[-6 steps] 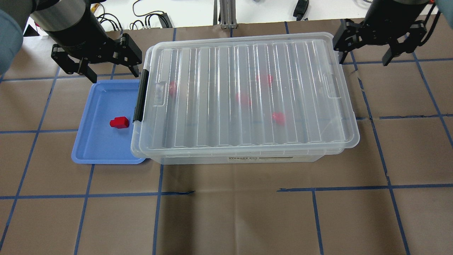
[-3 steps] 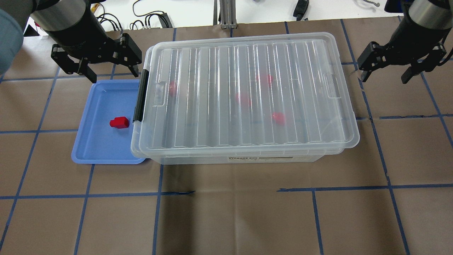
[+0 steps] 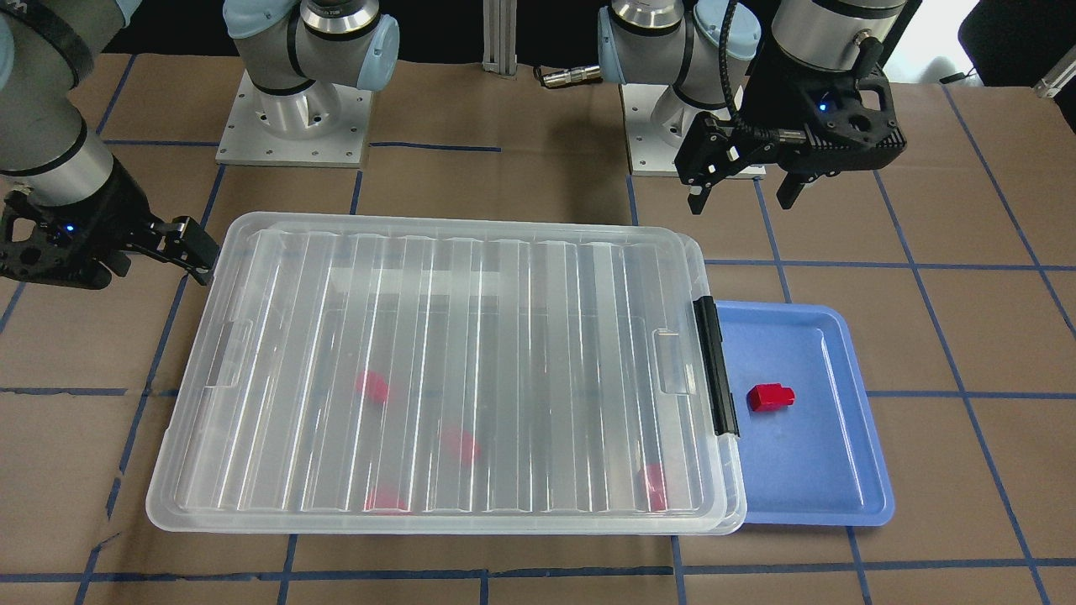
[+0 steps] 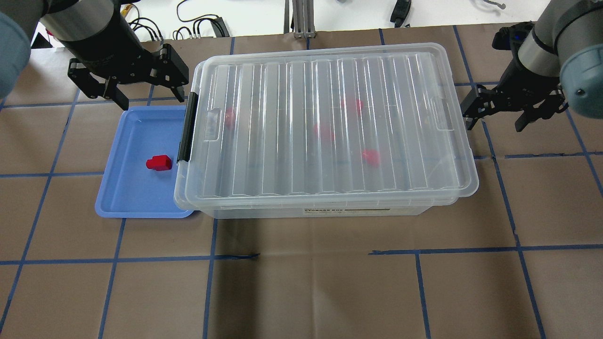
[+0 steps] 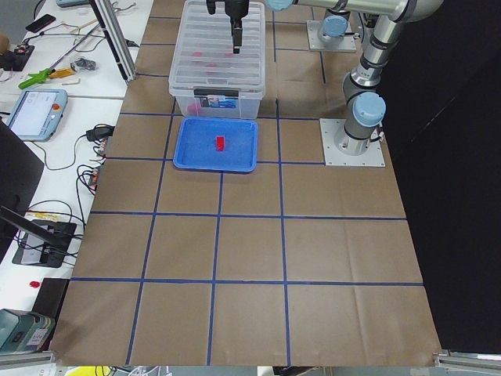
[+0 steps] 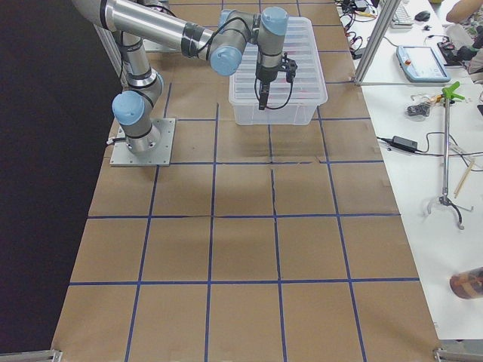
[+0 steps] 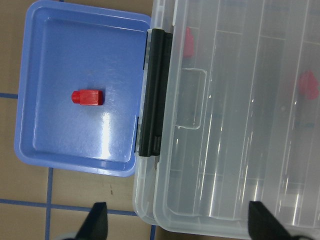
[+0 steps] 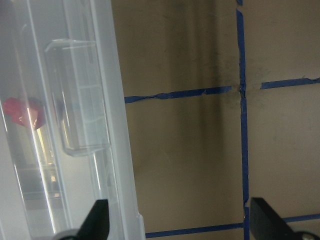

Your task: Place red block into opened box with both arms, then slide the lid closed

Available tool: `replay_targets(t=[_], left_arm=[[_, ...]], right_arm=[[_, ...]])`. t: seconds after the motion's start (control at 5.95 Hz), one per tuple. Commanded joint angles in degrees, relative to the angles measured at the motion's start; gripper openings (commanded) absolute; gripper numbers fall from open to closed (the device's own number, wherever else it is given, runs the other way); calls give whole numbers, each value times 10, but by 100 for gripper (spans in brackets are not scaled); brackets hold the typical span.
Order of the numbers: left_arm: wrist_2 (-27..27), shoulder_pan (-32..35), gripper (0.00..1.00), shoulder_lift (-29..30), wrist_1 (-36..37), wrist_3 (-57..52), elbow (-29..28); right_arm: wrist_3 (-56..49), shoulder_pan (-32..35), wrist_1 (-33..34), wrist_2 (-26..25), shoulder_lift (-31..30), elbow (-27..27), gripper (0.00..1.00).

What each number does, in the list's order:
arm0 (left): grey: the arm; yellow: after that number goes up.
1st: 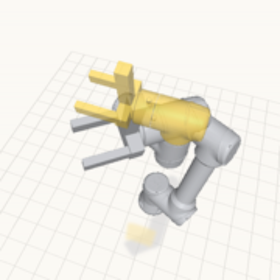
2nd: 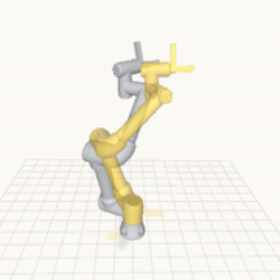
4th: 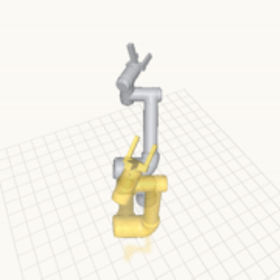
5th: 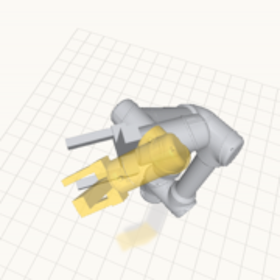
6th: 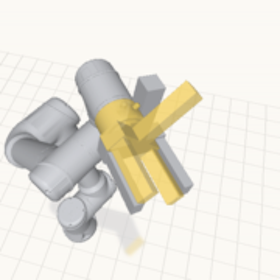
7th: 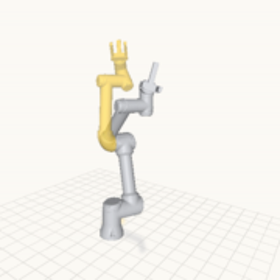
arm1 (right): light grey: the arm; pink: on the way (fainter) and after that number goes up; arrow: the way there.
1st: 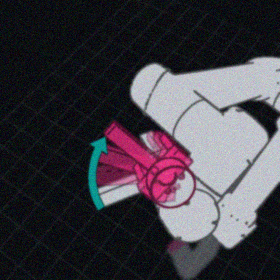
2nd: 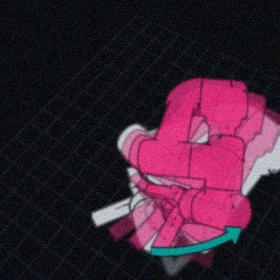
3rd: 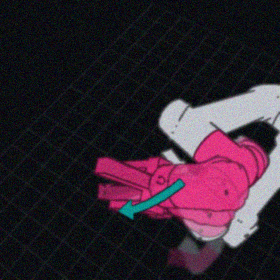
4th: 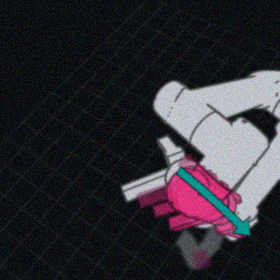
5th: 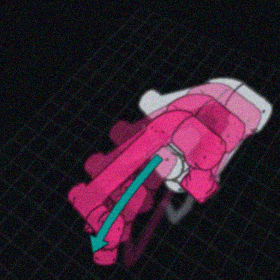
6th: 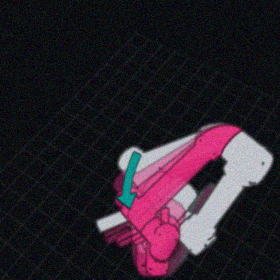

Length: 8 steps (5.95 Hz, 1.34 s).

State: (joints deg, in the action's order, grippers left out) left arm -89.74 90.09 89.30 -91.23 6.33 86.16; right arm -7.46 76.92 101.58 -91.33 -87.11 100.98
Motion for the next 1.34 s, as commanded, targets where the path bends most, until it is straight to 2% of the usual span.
replay_targets(t=[0.0,0.34,0.84,1.18], left_arm=[[-1,0,98,0,0,0,0],[0,0,98,1,0,0,1],[0,0,98,2,0,0,1],[-1,0,98,3,0,4,-1]], right_arm=[[-3,1,14,0,24,4,100],[-5,2,33,28,26,18,100],[-48,1,85,19,42,25,100],[-72,-2,92,5,42,23,100]])
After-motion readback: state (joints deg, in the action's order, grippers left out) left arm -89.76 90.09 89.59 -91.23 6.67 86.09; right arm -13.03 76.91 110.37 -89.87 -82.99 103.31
